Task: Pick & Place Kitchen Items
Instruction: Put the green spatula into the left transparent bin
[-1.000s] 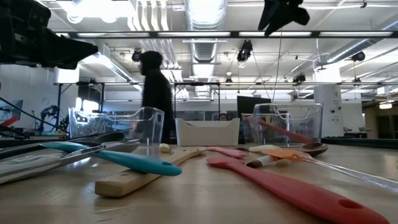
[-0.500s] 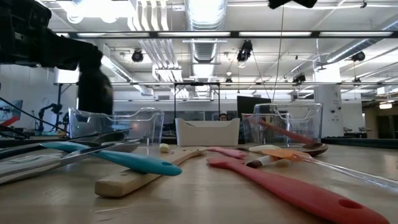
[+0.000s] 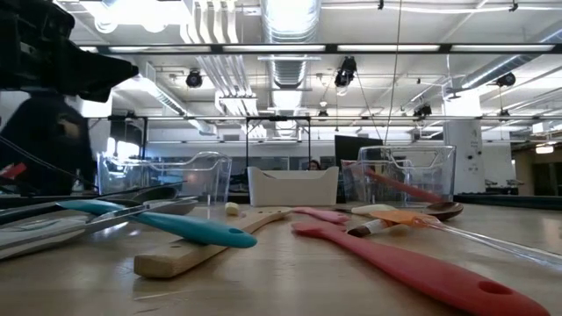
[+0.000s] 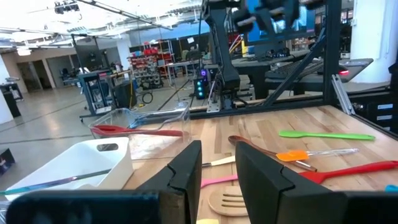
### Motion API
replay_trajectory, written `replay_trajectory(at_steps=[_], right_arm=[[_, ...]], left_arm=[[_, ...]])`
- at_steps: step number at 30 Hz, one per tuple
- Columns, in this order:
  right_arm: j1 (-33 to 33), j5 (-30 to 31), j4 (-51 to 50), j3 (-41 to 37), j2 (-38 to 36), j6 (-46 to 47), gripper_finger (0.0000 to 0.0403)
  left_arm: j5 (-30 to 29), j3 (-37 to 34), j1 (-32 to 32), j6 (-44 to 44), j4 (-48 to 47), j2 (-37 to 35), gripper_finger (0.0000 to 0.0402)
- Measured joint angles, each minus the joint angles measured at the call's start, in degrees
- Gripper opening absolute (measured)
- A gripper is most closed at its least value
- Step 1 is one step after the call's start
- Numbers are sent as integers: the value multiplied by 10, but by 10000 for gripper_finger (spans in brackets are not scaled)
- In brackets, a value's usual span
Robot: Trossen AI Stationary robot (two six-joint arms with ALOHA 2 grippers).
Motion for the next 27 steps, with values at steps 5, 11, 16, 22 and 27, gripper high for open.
replay_trajectory(at_steps=[5,11,16,22,27], right_arm=[[39,-22,-57,6,49,29,69],[53,-46,-96,6,108,47,75],[52,-96,-125,6,153,45,95],[53,-146,-150,5,188,31,136],[52,-146,-149,-4,198,-10,177]], left_arm=[[0,0,0,-3,0,1,101],[0,0,0,-1,0,1,101],[0,0,0,6,0,1,101],[0,0,0,6,0,1,101],[0,0,0,16,0,1,101]])
